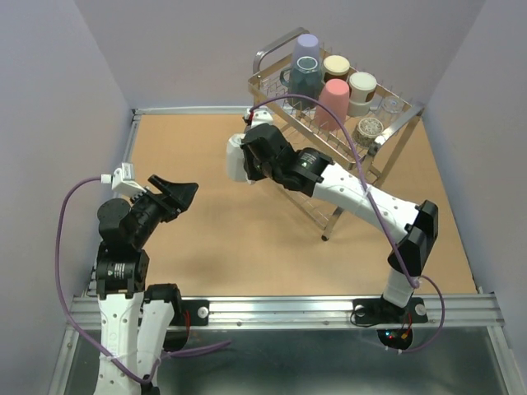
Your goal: Load the cups into the dish rack
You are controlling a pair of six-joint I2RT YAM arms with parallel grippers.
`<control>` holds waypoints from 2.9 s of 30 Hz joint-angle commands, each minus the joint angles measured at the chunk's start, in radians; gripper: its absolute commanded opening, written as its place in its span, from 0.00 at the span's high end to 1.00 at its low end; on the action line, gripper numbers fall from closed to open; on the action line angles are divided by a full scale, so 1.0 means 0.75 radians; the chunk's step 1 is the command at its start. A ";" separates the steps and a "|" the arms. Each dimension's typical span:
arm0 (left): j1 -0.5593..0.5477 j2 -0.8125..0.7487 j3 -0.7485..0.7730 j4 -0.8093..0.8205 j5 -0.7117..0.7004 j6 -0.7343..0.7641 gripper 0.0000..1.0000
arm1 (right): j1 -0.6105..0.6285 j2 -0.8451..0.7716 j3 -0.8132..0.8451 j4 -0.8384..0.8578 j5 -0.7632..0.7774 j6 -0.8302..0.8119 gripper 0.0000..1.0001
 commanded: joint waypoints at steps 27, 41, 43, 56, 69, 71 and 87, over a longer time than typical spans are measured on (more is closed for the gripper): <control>-0.004 -0.047 0.169 -0.276 0.025 0.198 0.30 | -0.142 0.227 -0.223 0.489 0.820 0.092 0.99; -0.004 -0.086 0.212 -0.385 -0.020 0.305 0.30 | -0.157 0.356 -0.270 0.505 0.824 0.434 1.00; -0.004 -0.092 0.212 -0.399 -0.022 0.317 0.30 | -0.159 0.360 -0.295 0.505 0.818 0.459 1.00; -0.004 -0.110 0.191 -0.414 -0.034 0.346 0.30 | -0.157 0.333 -0.475 0.505 0.722 0.626 1.00; -0.004 -0.108 0.181 -0.385 -0.036 0.329 0.30 | -0.159 0.342 -0.412 0.505 0.653 0.481 0.02; -0.004 -0.112 0.177 -0.383 -0.036 0.325 0.30 | -0.157 0.335 -0.412 0.505 0.657 0.461 0.00; -0.004 -0.114 0.153 -0.338 -0.018 0.297 0.31 | -0.099 0.278 -0.340 0.503 0.765 0.246 0.00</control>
